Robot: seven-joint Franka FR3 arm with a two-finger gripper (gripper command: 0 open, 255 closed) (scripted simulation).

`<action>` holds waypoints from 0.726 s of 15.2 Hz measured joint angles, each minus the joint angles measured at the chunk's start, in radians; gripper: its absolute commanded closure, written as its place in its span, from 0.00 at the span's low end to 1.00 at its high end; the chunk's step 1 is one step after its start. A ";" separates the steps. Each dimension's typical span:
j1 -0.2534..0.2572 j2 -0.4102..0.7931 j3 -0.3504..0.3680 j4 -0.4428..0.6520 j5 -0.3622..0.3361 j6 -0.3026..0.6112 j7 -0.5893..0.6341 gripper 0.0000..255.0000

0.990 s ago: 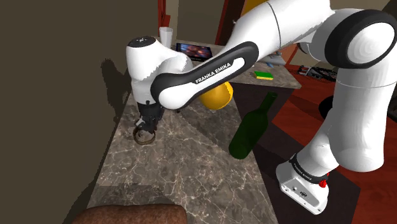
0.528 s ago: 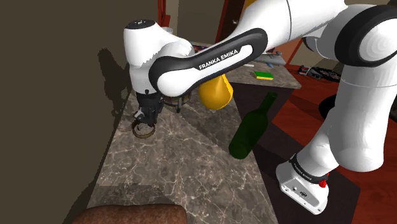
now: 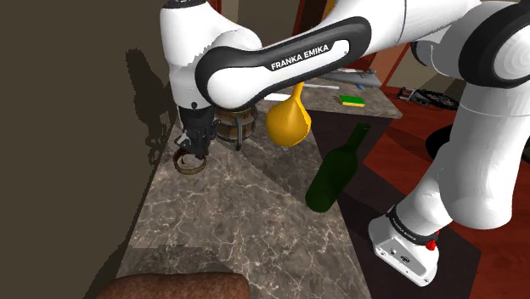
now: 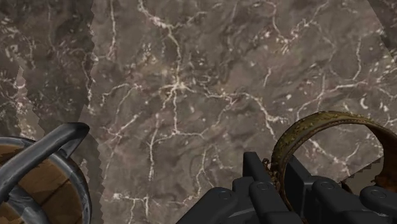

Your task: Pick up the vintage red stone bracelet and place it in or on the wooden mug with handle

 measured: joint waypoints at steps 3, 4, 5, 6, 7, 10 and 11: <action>-0.002 -0.014 0.003 0.019 0.007 -0.032 -0.005 1.00; -0.002 -0.018 0.004 0.027 0.009 -0.044 -0.006 1.00; -0.002 -0.020 0.005 0.038 0.011 -0.057 -0.008 1.00; -0.001 -0.023 0.006 0.048 0.012 -0.069 -0.008 1.00; -0.001 -0.028 0.007 0.054 0.015 -0.079 -0.009 1.00; -0.002 -0.044 0.010 0.071 0.022 -0.111 -0.013 1.00; -0.001 -0.044 0.011 0.085 0.023 -0.125 -0.014 1.00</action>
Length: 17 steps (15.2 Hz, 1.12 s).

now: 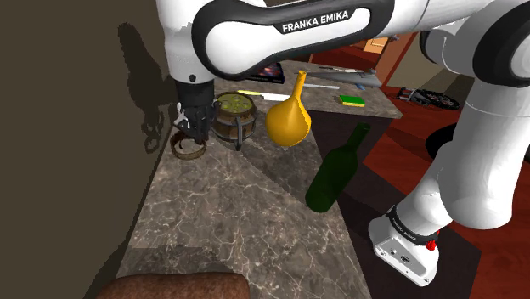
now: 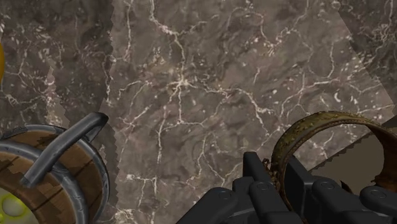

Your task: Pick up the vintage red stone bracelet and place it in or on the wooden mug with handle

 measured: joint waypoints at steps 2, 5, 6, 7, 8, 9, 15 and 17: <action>0.001 -0.001 0.001 0.026 0.001 -0.027 -0.003 1.00; -0.017 -0.012 -0.005 0.034 0.008 -0.044 -0.029 1.00; -0.034 -0.023 -0.010 0.024 0.013 -0.043 -0.051 1.00; -0.045 -0.025 -0.015 0.021 0.014 -0.040 -0.065 1.00; -0.060 -0.035 -0.020 0.005 0.019 -0.034 -0.085 1.00; -0.076 -0.036 -0.026 0.004 0.021 -0.033 -0.107 1.00; -0.169 -0.037 -0.070 0.011 0.030 -0.033 -0.244 1.00; -0.192 -0.033 -0.082 0.021 0.032 -0.038 -0.281 1.00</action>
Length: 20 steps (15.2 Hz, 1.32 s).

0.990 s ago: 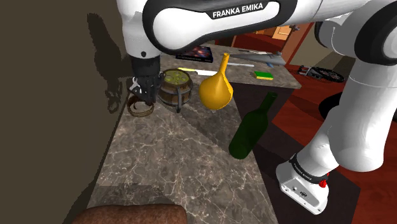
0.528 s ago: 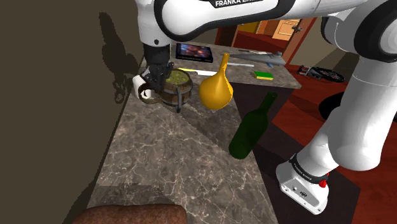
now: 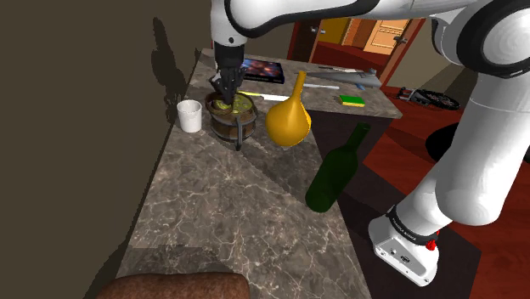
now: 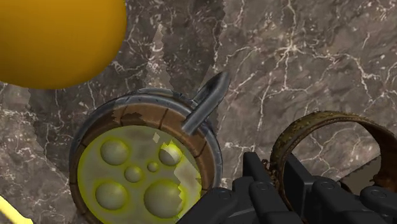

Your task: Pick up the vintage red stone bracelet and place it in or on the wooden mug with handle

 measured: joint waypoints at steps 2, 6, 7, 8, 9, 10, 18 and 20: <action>-0.025 0.016 -0.014 0.023 -0.001 -0.006 -0.041 1.00; -0.075 0.041 -0.041 0.062 -0.001 -0.016 -0.120 1.00; -0.088 0.049 -0.047 0.072 -0.001 -0.018 -0.140 1.00; -0.102 0.057 -0.054 0.086 -0.001 -0.022 -0.162 1.00; -0.113 0.080 -0.062 0.116 -0.005 -0.028 -0.183 1.00; -0.120 0.084 -0.066 0.117 -0.005 -0.026 -0.193 1.00; -0.129 0.112 -0.073 0.061 -0.012 0.057 -0.200 1.00; -0.128 0.120 -0.074 0.047 -0.015 0.080 -0.197 1.00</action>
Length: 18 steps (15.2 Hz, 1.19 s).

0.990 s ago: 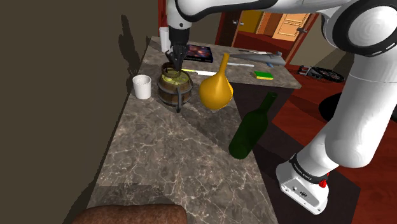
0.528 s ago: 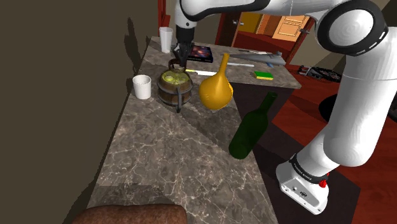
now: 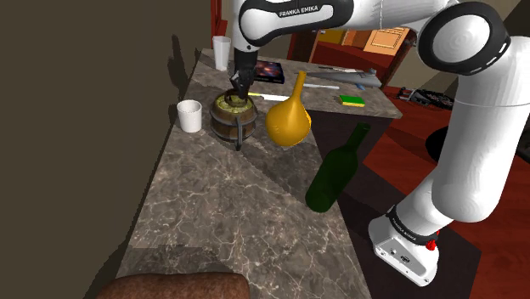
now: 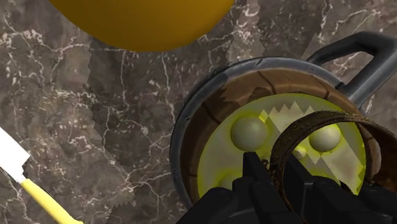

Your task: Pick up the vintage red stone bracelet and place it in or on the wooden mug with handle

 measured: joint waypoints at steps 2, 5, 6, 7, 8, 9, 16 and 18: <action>-0.002 0.006 -0.001 -0.018 -0.002 0.023 0.000 1.00; -0.001 0.008 -0.002 -0.031 -0.003 0.039 0.003 1.00; -0.001 0.009 -0.002 -0.032 -0.004 0.040 0.003 1.00; -0.001 0.009 -0.002 -0.032 -0.004 0.040 0.003 1.00; -0.001 0.009 -0.002 -0.032 -0.004 0.041 0.003 1.00; -0.001 0.009 -0.002 -0.032 -0.004 0.041 0.003 1.00; -0.001 0.009 -0.002 -0.032 -0.004 0.041 0.003 0.00; -0.002 -0.005 0.000 -0.015 0.001 0.012 -0.001 0.00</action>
